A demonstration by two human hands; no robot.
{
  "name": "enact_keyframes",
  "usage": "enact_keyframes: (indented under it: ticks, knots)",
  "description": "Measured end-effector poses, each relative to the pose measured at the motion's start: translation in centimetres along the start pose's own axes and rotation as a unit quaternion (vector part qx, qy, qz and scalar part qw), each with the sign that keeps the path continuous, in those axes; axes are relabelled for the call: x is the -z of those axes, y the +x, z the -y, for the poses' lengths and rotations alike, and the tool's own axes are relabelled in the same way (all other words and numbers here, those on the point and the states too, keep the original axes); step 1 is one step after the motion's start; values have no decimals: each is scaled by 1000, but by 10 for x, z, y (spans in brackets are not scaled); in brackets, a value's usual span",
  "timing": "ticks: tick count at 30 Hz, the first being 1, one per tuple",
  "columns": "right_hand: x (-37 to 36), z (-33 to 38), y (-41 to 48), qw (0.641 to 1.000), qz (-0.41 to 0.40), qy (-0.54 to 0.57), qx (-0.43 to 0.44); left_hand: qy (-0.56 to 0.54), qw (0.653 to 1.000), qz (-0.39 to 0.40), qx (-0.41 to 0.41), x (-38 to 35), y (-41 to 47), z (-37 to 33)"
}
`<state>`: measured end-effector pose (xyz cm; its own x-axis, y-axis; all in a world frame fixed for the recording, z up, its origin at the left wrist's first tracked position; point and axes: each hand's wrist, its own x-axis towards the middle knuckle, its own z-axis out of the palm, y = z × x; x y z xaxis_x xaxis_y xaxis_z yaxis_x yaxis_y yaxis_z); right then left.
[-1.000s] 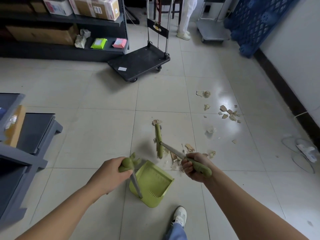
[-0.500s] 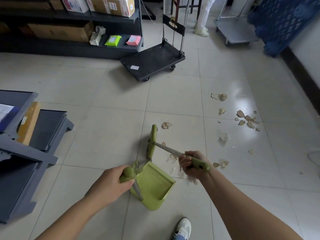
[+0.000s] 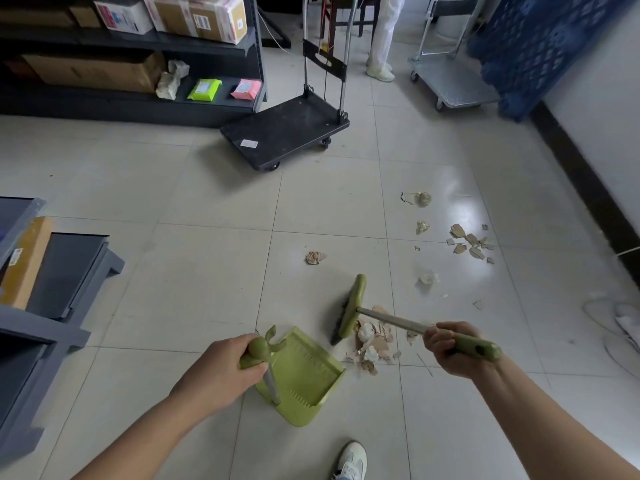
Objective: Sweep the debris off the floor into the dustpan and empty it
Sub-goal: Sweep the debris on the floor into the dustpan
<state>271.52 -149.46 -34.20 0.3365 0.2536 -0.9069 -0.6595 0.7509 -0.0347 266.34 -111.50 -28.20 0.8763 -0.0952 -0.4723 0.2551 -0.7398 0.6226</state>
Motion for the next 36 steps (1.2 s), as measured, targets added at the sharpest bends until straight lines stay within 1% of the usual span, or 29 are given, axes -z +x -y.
enact_keyframes:
  ticks: [5, 11, 14, 20, 24, 27, 30, 34, 36]
  knots:
    - [14, 17, -16, 998, -33, -49, 29, 3, 1000, 13, -7, -7, 2, -5]
    - [31, 26, -26, 993, -57, -99, 40, 4, 1000, 17, -10, -9, 1, -6]
    - [38, 19, -31, 993, -42, -104, 30, 8, 1000, 21, -11, -8, -1, -4]
    - [31, -10, -29, 995, 23, -101, -10, 22, 999, 31, -11, -7, -6, -2]
    - [28, -27, -15, 994, 38, -88, -51, 26, 999, 31, -17, -7, -10, -1]
    - [29, -34, -9, 993, 31, -97, -61, 31, 999, 41, -6, -6, -14, 2]
    - [34, -31, -17, 993, 21, -104, -48, 38, 998, 55, 1, -9, -16, 5]
    - [53, -12, -36, 994, -10, -105, -21, 43, 997, 65, -9, -16, -17, -1]
    - [68, 1, -46, 993, -24, -112, -20, 46, 997, 67, -17, -20, -15, -8]
